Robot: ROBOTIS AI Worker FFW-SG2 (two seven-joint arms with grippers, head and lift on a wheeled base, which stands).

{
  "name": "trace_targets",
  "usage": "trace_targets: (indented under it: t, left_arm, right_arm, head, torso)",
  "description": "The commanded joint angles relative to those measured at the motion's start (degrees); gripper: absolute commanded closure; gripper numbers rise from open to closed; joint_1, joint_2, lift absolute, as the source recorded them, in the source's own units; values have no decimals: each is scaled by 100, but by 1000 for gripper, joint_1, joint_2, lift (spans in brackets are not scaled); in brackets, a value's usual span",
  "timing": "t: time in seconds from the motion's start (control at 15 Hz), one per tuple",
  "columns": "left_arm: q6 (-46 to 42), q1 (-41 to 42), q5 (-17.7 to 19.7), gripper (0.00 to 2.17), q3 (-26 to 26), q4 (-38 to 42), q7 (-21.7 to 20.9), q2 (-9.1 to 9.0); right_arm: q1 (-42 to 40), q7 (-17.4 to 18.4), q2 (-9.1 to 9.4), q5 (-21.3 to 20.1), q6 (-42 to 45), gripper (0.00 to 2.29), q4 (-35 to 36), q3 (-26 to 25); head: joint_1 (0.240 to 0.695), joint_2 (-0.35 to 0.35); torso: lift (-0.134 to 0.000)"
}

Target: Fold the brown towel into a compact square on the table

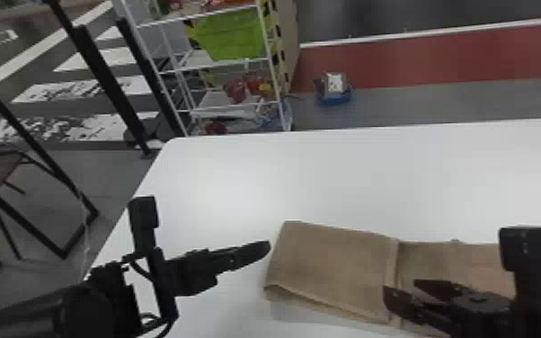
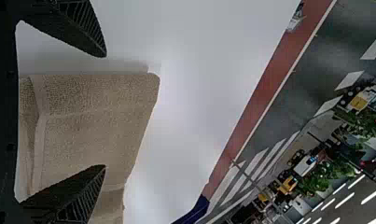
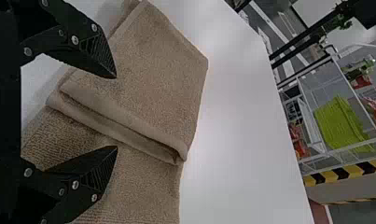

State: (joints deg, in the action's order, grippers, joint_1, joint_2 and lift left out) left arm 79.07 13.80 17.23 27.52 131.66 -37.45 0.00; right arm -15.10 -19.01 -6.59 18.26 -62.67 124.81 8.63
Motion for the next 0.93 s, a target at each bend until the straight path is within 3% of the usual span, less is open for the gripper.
trace_targets:
  t: [0.0, 0.6, 0.87]
  left_arm:
    - [-1, 9, 0, 36, -1, 0, -7, -15]
    - [-19, -17, 9, 36, 8, -36, -7, -15]
    - [-19, -26, 9, 36, 26, -36, -16, -15]
  right_arm:
    - [77, 90, 17, -7, 49, 407, -133, 25]
    - [675, 293, 26, 2, -233, 417, -713, 359]
    - [851, 284, 35, 37, -444, 1025, -748, 499]
  head:
    - [695, 300]
    - [695, 296]
    - [695, 320]
  torso:
    - [-123]
    - [-123]
    - [-123]
